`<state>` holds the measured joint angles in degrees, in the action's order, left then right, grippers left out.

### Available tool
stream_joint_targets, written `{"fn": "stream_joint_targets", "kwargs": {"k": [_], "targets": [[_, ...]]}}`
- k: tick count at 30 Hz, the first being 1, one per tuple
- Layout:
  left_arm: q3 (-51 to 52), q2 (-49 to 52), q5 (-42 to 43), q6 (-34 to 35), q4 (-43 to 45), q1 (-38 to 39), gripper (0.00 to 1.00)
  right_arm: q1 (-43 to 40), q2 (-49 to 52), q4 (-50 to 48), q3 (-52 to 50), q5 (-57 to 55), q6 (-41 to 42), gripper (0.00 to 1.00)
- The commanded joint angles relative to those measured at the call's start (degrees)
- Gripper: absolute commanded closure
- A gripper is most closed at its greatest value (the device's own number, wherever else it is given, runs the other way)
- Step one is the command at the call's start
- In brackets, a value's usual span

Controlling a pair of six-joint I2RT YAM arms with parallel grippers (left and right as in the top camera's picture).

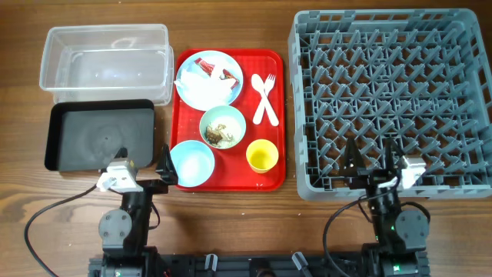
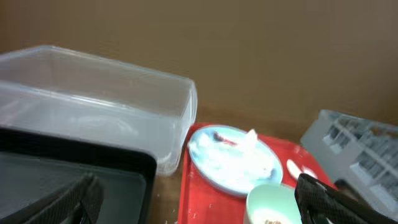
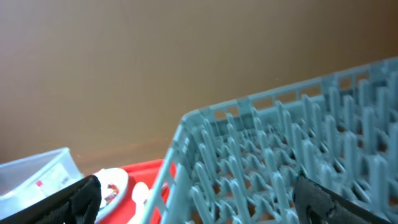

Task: Sort waste into correct bins and load items into the dishwasher rack

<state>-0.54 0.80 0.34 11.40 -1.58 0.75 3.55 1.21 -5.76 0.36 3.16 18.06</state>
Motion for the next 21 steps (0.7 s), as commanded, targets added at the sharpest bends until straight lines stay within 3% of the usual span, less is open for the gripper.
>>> {"fn": "stream_joint_targets", "kwargs": {"k": [1,7,12,16,18,21], "targets": [[-0.72,-0.42,1.14,-0.5,4.5,-0.26,0.0,0.02,-0.02,-0.83,1.97,3.61,-5.57,0.0],[-9.6,3.21,2.84,-0.5,3.5,-0.26,0.0,0.02,12.63,-0.81,14.43,3.37,-16.9,0.0],[-23.47,20.46,5.18,-0.55,1.6,-0.26,0.0,0.02,31.54,2.47,31.19,3.34,-17.27,0.0],[-48.43,46.45,7.39,-0.74,-14.86,-0.22,0.0,0.02,46.6,18.56,48.83,3.37,-17.92,0.0],[-58.84,56.24,8.83,-0.74,-22.51,-0.22,0.0,0.02,51.21,24.79,54.27,3.39,-17.92,0.0],[-83.14,79.19,8.81,-0.76,-40.19,2.01,0.0,0.02,58.23,33.62,60.92,3.39,-17.9,0.0]]}}
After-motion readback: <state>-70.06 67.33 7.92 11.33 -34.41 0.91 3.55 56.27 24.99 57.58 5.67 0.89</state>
